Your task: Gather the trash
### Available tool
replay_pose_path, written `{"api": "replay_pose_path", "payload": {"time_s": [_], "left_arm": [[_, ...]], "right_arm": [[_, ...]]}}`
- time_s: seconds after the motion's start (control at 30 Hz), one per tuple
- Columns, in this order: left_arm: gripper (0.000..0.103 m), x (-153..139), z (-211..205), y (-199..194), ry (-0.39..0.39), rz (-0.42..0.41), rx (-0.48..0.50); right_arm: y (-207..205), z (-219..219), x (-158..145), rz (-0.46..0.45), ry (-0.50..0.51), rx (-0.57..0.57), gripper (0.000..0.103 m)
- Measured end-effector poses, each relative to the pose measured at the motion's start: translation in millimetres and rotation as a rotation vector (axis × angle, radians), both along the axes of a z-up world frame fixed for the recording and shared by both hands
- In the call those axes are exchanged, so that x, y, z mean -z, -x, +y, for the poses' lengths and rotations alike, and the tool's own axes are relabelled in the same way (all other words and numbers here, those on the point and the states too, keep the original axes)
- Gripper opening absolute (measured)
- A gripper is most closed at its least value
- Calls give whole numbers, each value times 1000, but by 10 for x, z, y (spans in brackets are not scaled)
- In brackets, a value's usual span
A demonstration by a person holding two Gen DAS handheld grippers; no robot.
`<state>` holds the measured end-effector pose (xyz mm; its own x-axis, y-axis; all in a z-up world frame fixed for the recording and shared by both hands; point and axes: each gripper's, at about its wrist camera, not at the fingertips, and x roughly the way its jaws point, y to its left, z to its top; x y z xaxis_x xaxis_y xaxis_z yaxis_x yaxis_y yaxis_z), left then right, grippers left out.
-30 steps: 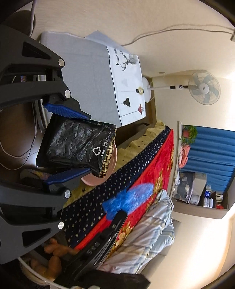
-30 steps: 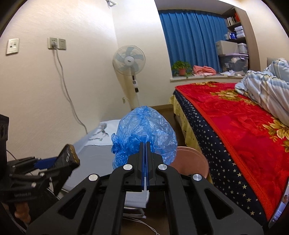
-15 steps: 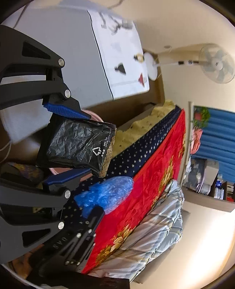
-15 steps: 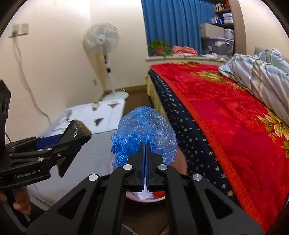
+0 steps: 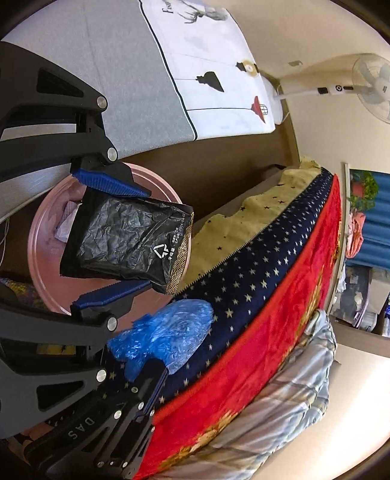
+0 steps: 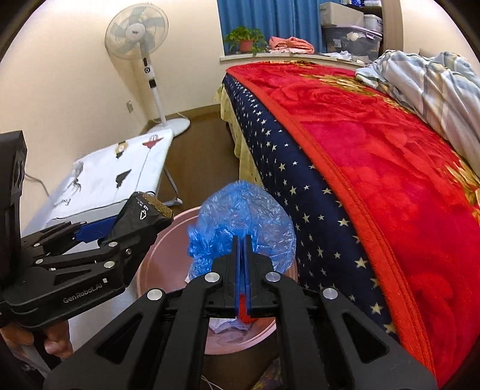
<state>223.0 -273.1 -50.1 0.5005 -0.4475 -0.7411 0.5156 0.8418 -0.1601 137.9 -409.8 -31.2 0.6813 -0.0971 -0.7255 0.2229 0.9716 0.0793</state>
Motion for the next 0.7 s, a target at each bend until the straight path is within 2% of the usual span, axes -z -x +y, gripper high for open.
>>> {"api": "replay_pose_path", "payload": {"time_s": [0.07, 0.13, 0.17, 0.2, 0.27, 0.33, 0.47, 0.6, 0.7], "left_arm": [[58, 48, -9, -52, -21, -4, -14], [77, 91, 5, -107, -39, -7, -38], [82, 103, 16, -129, -44, -11, -49], [87, 114, 27, -147, -52, -18, -63], [88, 123, 48, -174, -49, -24, -72], [90, 125, 58, -183, -57, -23, -78], [90, 47, 141, -124, -65, -28, -99], [90, -249, 400, 233, -47, -85, -133], [90, -533, 738, 691, -73, -149, -176]], "right_arm": [[-64, -25, 44, 14, 10, 5, 5], [-130, -60, 111, 39, 3, 12, 9], [-151, -66, 129, 45, -1, 16, 17], [-165, -80, 150, 50, -8, 17, 30], [-180, -88, 170, 48, -23, 16, 47], [-177, -65, 158, 42, -14, 15, 49], [-101, 1, 28, 3, 25, 16, 60], [200, 217, -298, -107, 90, -5, 79], [520, 489, -588, -192, 95, -44, 88]]}}
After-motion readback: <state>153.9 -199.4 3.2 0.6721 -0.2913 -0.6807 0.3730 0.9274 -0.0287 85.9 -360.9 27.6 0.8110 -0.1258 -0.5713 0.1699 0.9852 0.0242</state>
